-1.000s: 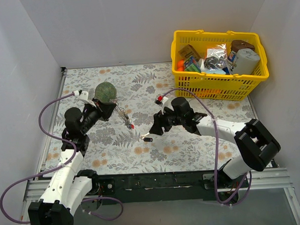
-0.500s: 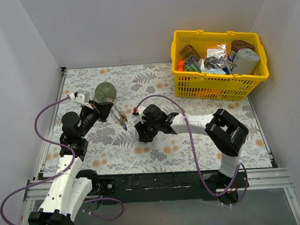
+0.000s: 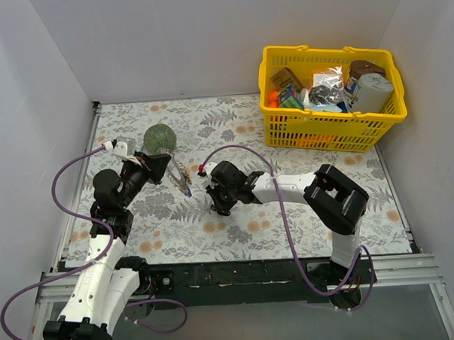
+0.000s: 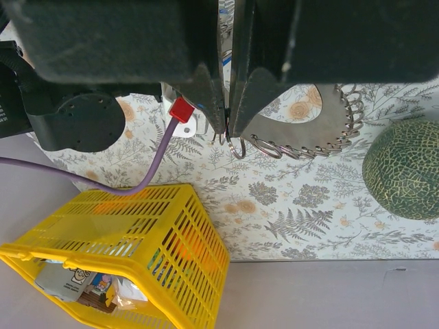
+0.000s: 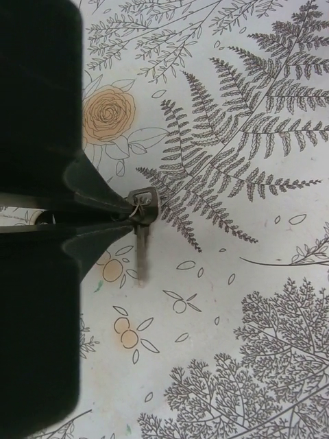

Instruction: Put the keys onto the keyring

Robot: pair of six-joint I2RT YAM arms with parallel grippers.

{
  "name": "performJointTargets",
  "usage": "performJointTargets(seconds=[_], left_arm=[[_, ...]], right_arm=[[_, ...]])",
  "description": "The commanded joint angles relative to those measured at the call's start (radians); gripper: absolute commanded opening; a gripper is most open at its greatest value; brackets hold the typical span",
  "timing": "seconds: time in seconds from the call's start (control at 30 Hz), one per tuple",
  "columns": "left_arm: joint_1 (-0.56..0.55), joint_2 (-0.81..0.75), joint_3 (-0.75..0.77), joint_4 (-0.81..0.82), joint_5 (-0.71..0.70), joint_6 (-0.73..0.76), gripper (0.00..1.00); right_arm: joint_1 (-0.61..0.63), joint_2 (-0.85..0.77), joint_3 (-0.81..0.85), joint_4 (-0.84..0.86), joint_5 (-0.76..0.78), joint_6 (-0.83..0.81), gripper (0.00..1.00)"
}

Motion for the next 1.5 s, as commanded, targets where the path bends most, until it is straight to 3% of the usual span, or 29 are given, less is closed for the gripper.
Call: performJointTargets(seconds=[0.0, 0.07, 0.5, 0.73, 1.03, 1.3, 1.47], left_arm=[[0.008, -0.027, 0.000, 0.033, -0.004, 0.011, 0.00], [0.008, -0.027, 0.000, 0.033, -0.006, 0.012, 0.00], [0.010, -0.030, -0.009, 0.056, 0.054, 0.017, 0.00], [0.010, 0.002, 0.007, 0.024, 0.091, 0.052, 0.00], [0.000, 0.069, 0.017, 0.073, 0.325, 0.029, 0.00], [-0.101, 0.106, 0.020, 0.103, 0.344, 0.044, 0.00], [-0.225, 0.142, 0.054, 0.056, 0.241, 0.086, 0.00]], right_arm=[[0.012, 0.011, -0.001, -0.023, 0.021, 0.014, 0.10], [0.012, -0.006, -0.013, -0.001, 0.018, 0.018, 0.01], [-0.012, -0.218, -0.125, 0.077, 0.049, 0.037, 0.01], [-0.075, -0.314, -0.195, 0.132, -0.044, 0.029, 0.01], [-0.238, -0.523, -0.344, 0.174, -0.216, -0.011, 0.01], [-0.374, -0.738, -0.416, 0.182, -0.402, -0.116, 0.01], [-0.402, -0.808, -0.430, 0.171, -0.462, -0.165, 0.01]])
